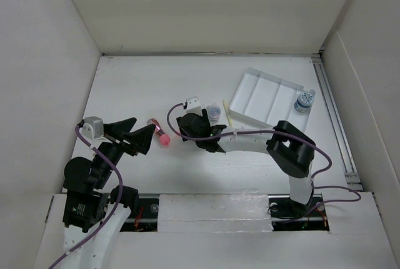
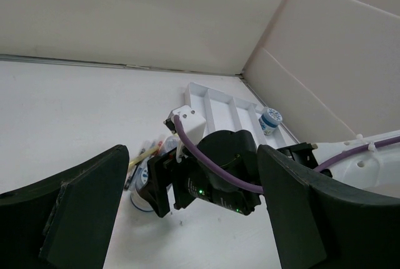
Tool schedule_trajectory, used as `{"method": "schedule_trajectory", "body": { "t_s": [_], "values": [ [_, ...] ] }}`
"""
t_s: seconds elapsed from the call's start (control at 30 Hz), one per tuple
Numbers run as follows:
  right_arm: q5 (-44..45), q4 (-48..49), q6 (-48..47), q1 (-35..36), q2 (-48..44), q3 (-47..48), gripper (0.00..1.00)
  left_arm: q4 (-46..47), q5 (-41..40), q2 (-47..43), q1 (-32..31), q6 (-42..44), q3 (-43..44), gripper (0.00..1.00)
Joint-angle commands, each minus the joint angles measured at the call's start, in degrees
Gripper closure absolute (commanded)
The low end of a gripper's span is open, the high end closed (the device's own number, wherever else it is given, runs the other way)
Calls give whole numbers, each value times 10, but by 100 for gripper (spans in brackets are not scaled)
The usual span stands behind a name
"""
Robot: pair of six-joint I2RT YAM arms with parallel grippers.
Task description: Organize the desk
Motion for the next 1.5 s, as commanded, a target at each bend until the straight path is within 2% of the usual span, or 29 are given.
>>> {"method": "schedule_trajectory", "body": {
  "t_s": [0.0, 0.1, 0.37, 0.5, 0.57, 0.6, 0.63, 0.67, 0.73, 0.77, 0.83, 0.87, 1.0, 1.13, 1.3, 1.47],
  "values": [
    [6, 0, 5, -2, -6, 28, 28, 30, 10, 8, -2, -1, 3, 21],
    [10, 8, 6, -2, -30, 13, 33, 30, 11, 8, -2, -1, 3, 21],
    [11, 31, 26, -2, -165, -49, 35, 30, 11, 1, -2, -2, 3, 21],
    [65, 16, 44, -8, -252, -99, 35, 30, 11, 3, -2, -1, 3, 21],
    [93, -32, 83, -65, -300, -141, 35, 30, 11, 1, -2, -1, 3, 21],
    [97, -32, 83, -66, -316, -141, 35, 30, 11, 1, -2, -2, 3, 21],
    [106, -44, 108, -141, -354, -172, 35, 30, 12, 1, -2, -1, 4, 21],
    [106, -45, 121, -141, -354, -172, 35, 30, 12, 1, -2, -1, 4, 21],
    [127, -35, 139, -194, -414, -239, 36, 30, 14, 1, -2, -1, 3, 21],
    [127, -18, 153, -250, -434, -260, 38, 30, 14, -1, -2, -1, 4, 21],
    [102, 7, 158, -310, -488, -323, 41, 31, 15, -1, -2, -1, 3, 21],
    [89, 38, 163, -366, -503, -339, 41, 32, 16, -1, -2, -2, 2, 21],
    [4, 57, 176, -483, -551, -379, 38, 32, 16, -4, -2, -4, 1, 21],
    [-55, 73, 179, -560, -543, -385, 38, 32, 15, -3, -2, -4, 1, 21],
    [-135, 55, 188, -634, -471, -349, 37, 31, 15, -5, -2, -2, 2, 21],
    [-158, 47, 184, -706, -443, -343, 36, 30, 13, -6, -2, 0, 2, 21]
  ]
}}
